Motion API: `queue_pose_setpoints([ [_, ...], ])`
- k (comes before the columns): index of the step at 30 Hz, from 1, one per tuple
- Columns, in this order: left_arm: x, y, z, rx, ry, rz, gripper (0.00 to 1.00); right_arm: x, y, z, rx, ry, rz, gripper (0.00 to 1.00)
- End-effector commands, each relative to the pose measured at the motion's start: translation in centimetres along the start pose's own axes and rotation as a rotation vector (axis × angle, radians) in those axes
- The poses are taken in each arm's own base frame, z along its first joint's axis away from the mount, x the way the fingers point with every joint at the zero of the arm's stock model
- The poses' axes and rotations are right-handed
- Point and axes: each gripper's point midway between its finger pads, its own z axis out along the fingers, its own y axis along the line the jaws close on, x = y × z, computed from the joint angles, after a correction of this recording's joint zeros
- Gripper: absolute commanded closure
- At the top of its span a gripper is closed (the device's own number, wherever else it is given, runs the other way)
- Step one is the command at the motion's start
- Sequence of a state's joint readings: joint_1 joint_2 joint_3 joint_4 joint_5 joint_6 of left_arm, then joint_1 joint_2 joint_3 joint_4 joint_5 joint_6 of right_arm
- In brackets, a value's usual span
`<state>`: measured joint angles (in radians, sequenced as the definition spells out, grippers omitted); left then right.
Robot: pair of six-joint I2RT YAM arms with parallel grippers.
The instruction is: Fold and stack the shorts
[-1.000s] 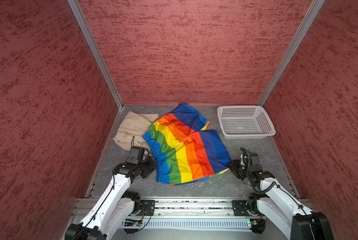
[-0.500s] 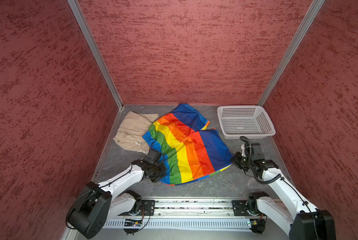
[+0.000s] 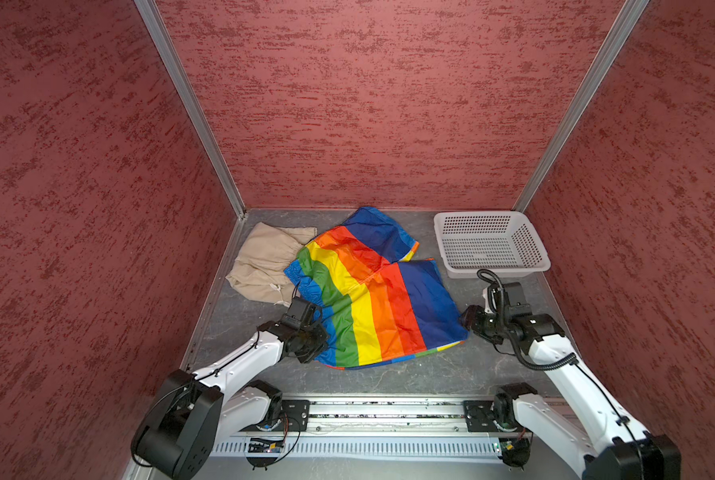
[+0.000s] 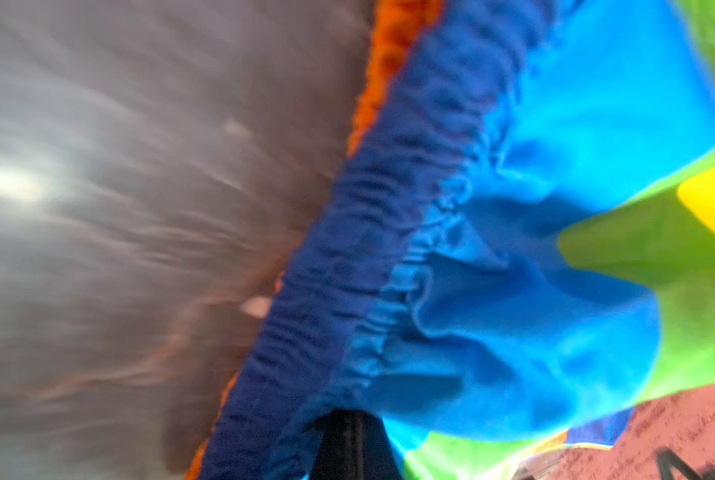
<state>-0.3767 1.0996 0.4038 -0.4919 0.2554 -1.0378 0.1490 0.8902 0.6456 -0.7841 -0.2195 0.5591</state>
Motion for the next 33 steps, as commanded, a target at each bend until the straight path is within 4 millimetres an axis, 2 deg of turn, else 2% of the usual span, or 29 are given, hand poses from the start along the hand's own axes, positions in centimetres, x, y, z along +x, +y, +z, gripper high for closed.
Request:
queue_pose_setpoints([
  [1, 0.0, 6.1, -0.5, -0.22, -0.021, -0.015, 0.95, -1.3, 0.4, -1.0, 0.015, -0.05, -0.013, 0.5],
  [5, -0.6, 6.6, -1.5, -0.233, -0.046, -0.021, 0.94, 0.2, 1.4, 1.2, -0.004, 0.026, -0.045, 0.91],
  [6, -0.8, 6.5, -1.6, -0.229, -0.053, -0.023, 0.94, 0.8, 1.8, 1.9, -0.017, 0.045, -0.052, 0.98],
  [7, -0.9, 6.5, -1.7, -0.229, -0.057, -0.026, 0.94, 1.7, 2.4, 2.6, -0.03, 0.068, -0.065, 1.0],
  [11, -1.0, 5.9, -1.6, -0.216, -0.048, -0.027, 0.94, 5.5, 4.0, 5.1, -0.041, 0.173, -0.13, 1.0],
  [14, -1.1, 5.8, -1.4, -0.217, -0.044, -0.027, 0.94, 8.1, 4.1, 6.1, -0.022, 0.238, -0.172, 1.0],
  [25, -1.1, 5.7, -0.9, -0.218, -0.028, -0.029, 0.94, 14.6, 0.5, 8.2, 0.091, 0.394, -0.208, 1.0],
  [30, -1.4, 5.9, -1.1, -0.213, -0.031, -0.04, 0.93, 16.0, -2.1, 7.5, 0.164, 0.41, -0.156, 1.0],
  [33, -1.7, 6.1, -1.3, -0.203, -0.033, -0.05, 0.93, 15.1, -3.3, 6.1, 0.213, 0.354, -0.141, 1.0],
])
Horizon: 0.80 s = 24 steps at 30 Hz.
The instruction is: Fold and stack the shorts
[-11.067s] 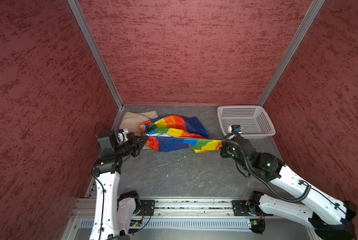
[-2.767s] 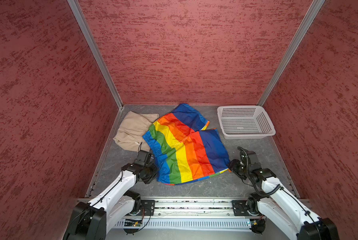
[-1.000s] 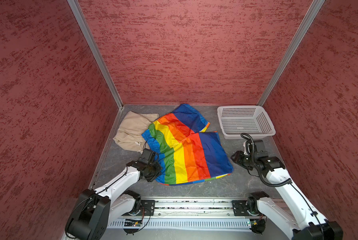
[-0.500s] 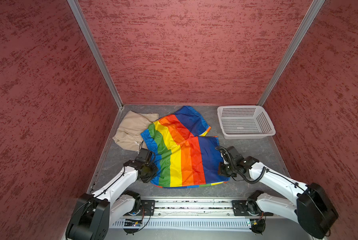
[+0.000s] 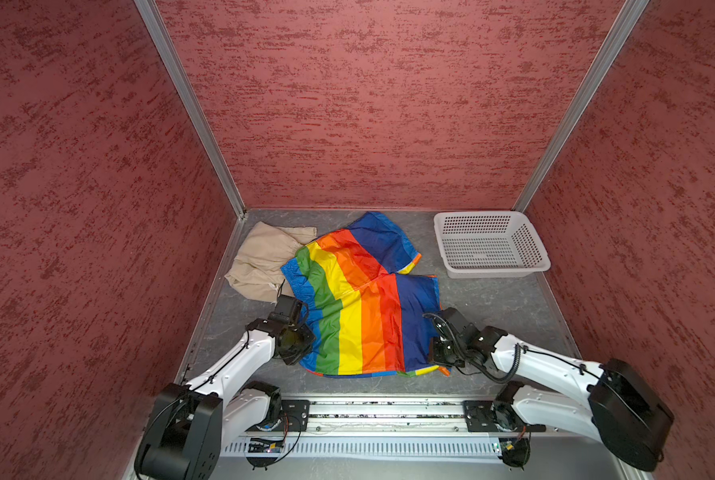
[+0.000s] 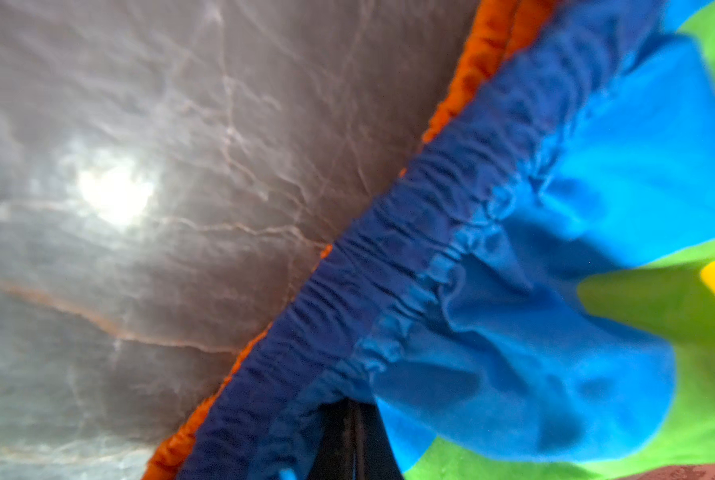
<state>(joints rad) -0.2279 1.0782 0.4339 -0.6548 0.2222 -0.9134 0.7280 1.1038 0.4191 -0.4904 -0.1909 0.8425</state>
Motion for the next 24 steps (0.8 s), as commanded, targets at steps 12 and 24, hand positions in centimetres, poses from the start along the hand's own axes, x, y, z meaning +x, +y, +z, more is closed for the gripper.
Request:
queue_pose_setpoints([
  [12, 0.3, 1.0, -0.7, -0.04, 0.034, 0.022, 0.92, -8.6, 0.6, -8.0, 0.088, -0.324, 0.063, 0.93],
  [24, -3.4, -11.4, -13.4, 0.218, -0.22, 0.176, 0.76, -30.4, 9.2, -10.3, 0.027, -0.541, -0.134, 0.44],
])
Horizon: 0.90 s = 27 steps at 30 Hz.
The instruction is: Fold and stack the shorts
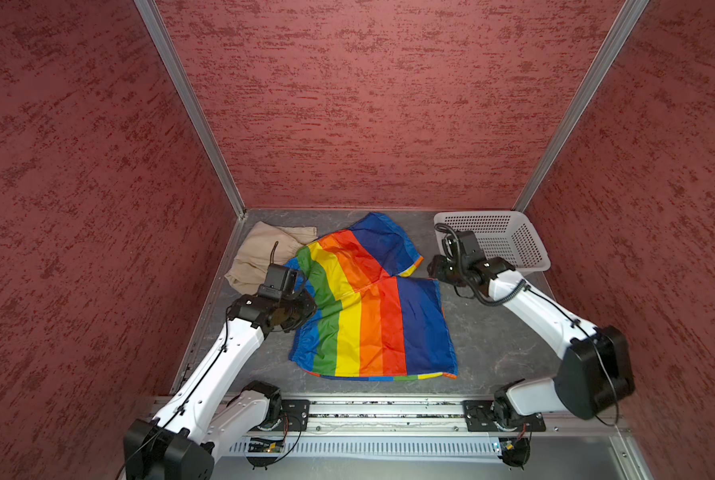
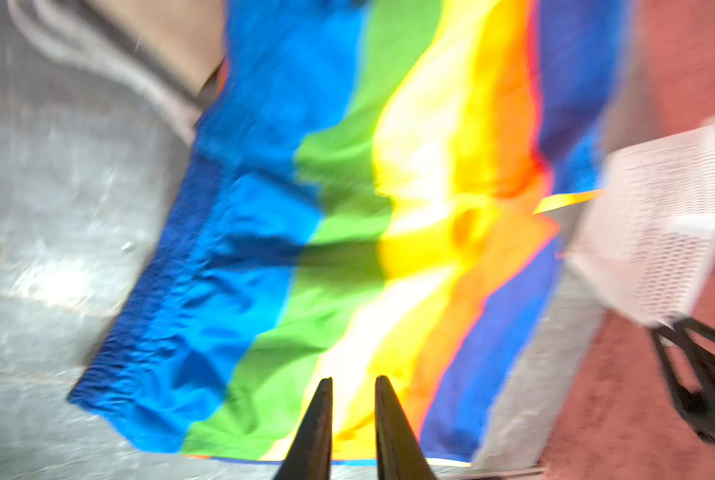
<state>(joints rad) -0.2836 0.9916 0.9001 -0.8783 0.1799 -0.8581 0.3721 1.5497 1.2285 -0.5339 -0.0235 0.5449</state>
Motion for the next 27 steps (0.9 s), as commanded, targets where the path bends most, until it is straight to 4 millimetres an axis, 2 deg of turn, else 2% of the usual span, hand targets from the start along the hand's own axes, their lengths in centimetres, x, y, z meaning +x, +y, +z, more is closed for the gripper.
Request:
queue_pose_setpoints([
  [1, -1.2, -1.0, -0.2, -0.024, -0.032, 0.016, 0.76, -4.2, 2.0, 3.4, -0.008, -0.043, -0.123, 0.44],
  [6, -1.8, -2.6, 3.7, -0.025, 0.002, 0.016, 0.76, -6.4, 2.9, 9.5, 0.034, -0.011, -0.171, 0.44],
  [11, -1.5, -2.0, 8.0, -0.082, 0.059, 0.016, 0.77, -7.0, 2.0, 13.9, 0.111, 0.02, -0.217, 0.36],
  [16, -1.5, -1.0, 11.0, -0.135, 0.091, 0.014, 0.77, -7.0, 0.2, 15.9, 0.201, 0.019, -0.256, 0.3],
  [21, -1.6, 0.2, 13.5, -0.171, 0.124, -0.007, 0.78, -5.4, -1.1, 17.3, 0.234, 0.059, -0.277, 0.27],
  [27, -1.9, 1.8, 15.2, -0.206, 0.144, -0.029, 0.79, -3.3, -1.7, 18.5, 0.216, 0.121, -0.277, 0.38],
])
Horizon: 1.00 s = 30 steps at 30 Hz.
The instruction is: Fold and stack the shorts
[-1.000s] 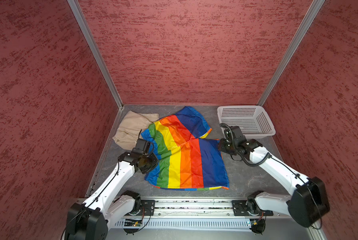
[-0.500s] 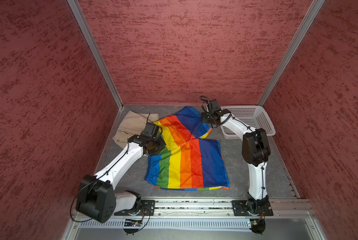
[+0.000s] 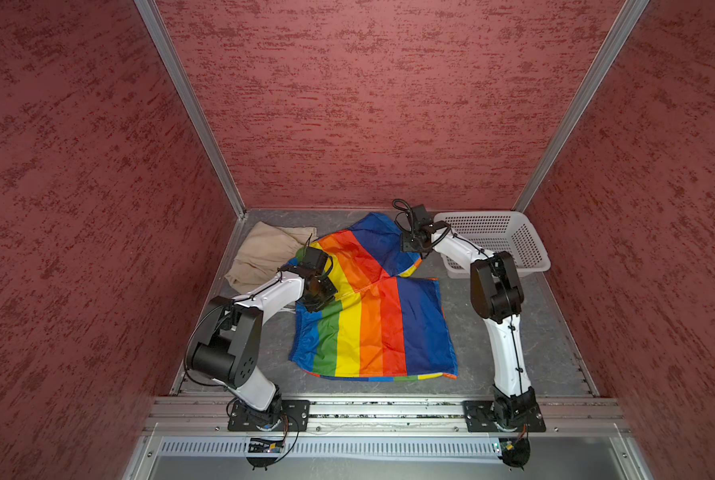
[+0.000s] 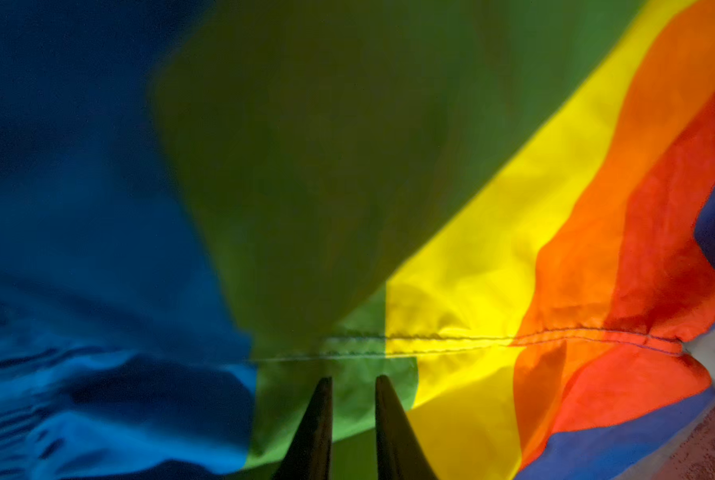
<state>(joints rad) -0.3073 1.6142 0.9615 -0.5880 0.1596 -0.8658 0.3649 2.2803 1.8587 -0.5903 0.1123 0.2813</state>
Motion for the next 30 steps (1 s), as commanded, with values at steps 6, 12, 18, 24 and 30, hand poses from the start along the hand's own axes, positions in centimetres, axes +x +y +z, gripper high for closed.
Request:
queue_pose_setpoints([
  [6, -0.8, 1.2, 1.8, 0.006, 0.016, -0.025, 0.79, 3.1, -1.0, 1.0, 0.021, 0.081, -0.021, 0.66],
  [12, -0.9, 2.6, 2.4, -0.016, 0.023, -0.035, 0.8, 3.2, -3.2, -1.4, 0.064, 0.048, 0.01, 0.99],
  [18, -0.6, 3.9, 3.3, -0.023, 0.049, -0.057, 0.81, 3.5, -7.4, -4.1, 0.156, 0.001, 0.051, 1.0],
  [24, -0.3, 4.7, 4.2, -0.047, 0.075, -0.061, 0.81, 4.8, -10.0, -4.9, 0.211, -0.004, 0.08, 1.0],
  [30, -0.1, 3.4, 4.1, -0.016, 0.094, -0.048, 0.81, 4.9, -7.7, -5.4, 0.079, 0.011, 0.116, 0.76],
])
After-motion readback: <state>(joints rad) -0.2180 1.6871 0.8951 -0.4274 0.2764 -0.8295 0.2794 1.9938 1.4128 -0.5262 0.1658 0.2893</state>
